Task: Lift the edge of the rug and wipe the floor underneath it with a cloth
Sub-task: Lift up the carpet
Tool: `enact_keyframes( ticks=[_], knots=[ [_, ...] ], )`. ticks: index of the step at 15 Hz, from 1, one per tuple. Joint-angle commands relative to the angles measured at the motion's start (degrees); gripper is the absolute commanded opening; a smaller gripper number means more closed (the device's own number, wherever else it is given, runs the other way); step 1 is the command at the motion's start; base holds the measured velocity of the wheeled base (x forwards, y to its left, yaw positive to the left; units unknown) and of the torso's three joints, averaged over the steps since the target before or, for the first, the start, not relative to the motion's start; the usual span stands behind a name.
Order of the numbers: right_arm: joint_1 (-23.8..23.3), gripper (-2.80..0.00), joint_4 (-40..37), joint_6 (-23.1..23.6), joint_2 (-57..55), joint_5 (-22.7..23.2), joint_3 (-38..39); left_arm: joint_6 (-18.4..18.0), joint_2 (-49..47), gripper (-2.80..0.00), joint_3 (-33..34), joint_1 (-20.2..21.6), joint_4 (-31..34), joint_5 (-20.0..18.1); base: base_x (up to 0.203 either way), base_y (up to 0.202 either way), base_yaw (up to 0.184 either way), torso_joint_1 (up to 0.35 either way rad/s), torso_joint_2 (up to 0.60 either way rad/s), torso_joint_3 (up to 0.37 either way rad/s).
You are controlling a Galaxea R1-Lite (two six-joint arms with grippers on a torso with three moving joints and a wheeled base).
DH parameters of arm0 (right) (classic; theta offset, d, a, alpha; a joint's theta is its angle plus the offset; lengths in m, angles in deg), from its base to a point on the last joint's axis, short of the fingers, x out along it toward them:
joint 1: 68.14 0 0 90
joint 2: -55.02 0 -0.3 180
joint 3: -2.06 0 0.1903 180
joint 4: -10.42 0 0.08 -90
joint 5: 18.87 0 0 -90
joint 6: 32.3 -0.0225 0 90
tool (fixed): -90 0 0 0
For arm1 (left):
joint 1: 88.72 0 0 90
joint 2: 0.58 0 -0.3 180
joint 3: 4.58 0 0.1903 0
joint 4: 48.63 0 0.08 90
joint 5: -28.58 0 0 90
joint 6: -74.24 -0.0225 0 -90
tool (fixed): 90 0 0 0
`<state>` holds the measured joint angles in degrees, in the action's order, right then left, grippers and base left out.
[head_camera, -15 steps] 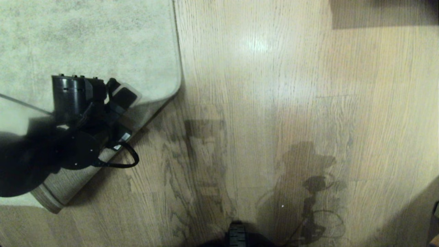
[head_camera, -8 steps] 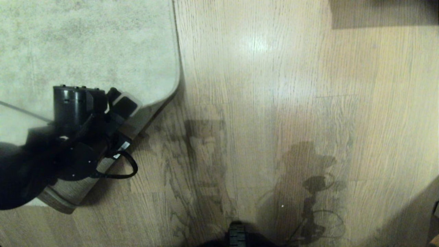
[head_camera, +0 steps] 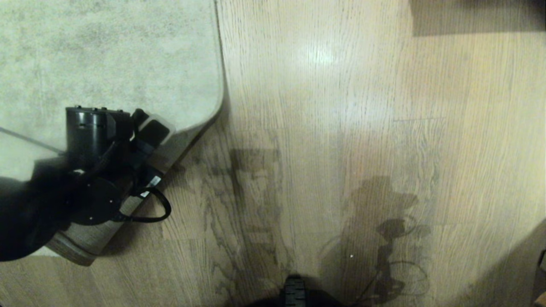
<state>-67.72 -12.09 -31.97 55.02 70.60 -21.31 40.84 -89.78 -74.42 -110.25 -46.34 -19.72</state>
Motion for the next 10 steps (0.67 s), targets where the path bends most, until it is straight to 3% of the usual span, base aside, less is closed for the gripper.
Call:
enact_keyframes(
  ticks=[1,10],
  knots=[
    [0.02,-2.80,0.03,0.03,-0.09,0.00,0.00,-0.17,-0.19,-2.80,-0.04,0.00,-0.10,0.29,0.000,0.000,0.000,0.000,0.00,0.000],
    [0.02,-2.80,0.03,0.03,-0.09,0.00,0.00,-0.17,-0.10,-2.80,0.06,-0.18,-0.19,0.13,0.000,0.000,0.000,0.000,0.00,0.000]
  ],
)
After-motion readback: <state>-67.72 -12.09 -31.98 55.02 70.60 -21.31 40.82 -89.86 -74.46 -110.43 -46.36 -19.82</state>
